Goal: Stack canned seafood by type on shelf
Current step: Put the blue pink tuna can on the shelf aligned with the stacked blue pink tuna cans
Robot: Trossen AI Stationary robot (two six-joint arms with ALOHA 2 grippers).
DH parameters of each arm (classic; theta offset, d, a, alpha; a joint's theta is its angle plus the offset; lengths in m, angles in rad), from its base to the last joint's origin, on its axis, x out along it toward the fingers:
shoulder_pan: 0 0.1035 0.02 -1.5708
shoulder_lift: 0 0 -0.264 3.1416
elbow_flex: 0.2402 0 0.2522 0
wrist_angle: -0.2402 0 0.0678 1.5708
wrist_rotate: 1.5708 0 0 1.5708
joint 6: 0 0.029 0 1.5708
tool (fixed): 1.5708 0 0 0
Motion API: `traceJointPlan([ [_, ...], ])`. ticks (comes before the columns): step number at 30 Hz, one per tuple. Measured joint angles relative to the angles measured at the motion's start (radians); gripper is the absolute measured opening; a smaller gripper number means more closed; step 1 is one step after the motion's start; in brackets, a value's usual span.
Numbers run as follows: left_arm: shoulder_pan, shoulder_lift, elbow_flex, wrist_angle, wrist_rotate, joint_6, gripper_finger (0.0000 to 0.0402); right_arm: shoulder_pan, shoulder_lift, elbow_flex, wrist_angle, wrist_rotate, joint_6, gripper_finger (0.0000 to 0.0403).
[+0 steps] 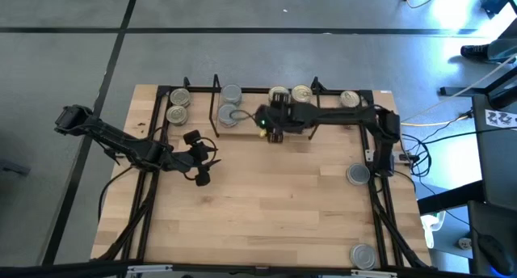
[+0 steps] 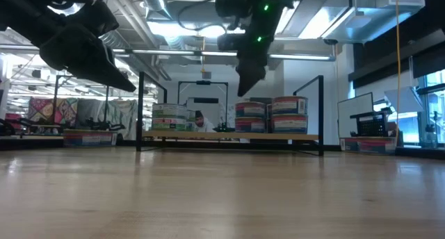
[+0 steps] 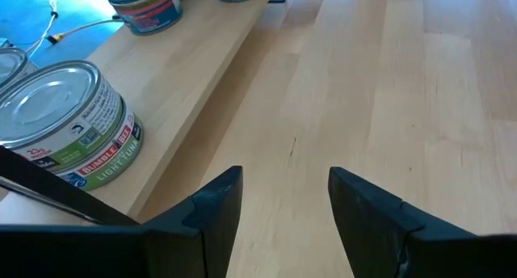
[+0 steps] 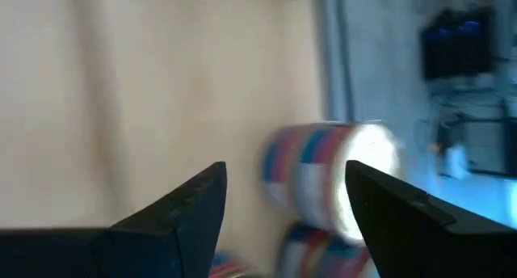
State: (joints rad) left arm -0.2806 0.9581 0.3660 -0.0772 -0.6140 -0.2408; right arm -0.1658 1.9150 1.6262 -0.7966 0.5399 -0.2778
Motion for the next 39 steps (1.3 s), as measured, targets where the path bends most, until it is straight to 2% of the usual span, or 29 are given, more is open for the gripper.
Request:
traceJointPlan([
  [5, 0.007, 0.000, 0.000, -0.002, -0.030, -0.021, 0.0184, 0.083, -0.012, -0.052, -0.052, -0.109, 0.111, 0.0250],
  [8, 0.043, 0.000, 0.020, -0.056, -0.051, -0.064, 0.0184, 0.129, -0.012, -0.133, -0.012, -0.159, 0.141, 0.0250],
  [11, 0.097, 0.000, 0.068, -0.166, -0.053, -0.100, 0.0184, 0.180, -0.012, -0.245, 0.128, -0.184, 0.143, 0.0250],
  [17, 0.197, 0.029, 0.221, -0.486, -0.043, -0.212, 0.0184, 0.283, -0.025, -0.424, 0.375, -0.191, 0.146, 0.0250],
  [25, 0.356, 0.191, 0.336, -0.800, -0.039, -0.416, 0.0184, 0.332, -0.029, -0.591, 0.611, -0.185, 0.262, 0.0250],
  [31, 0.522, 0.321, 0.366, -0.901, -0.042, -0.493, 0.0184, 0.360, -0.035, -0.699, 0.789, -0.170, 0.375, 0.0250],
  [39, 0.682, 0.418, 0.367, -0.907, -0.081, -0.462, 0.0184, 0.390, -0.031, -0.781, 0.977, -0.125, 0.379, 0.0250],
])
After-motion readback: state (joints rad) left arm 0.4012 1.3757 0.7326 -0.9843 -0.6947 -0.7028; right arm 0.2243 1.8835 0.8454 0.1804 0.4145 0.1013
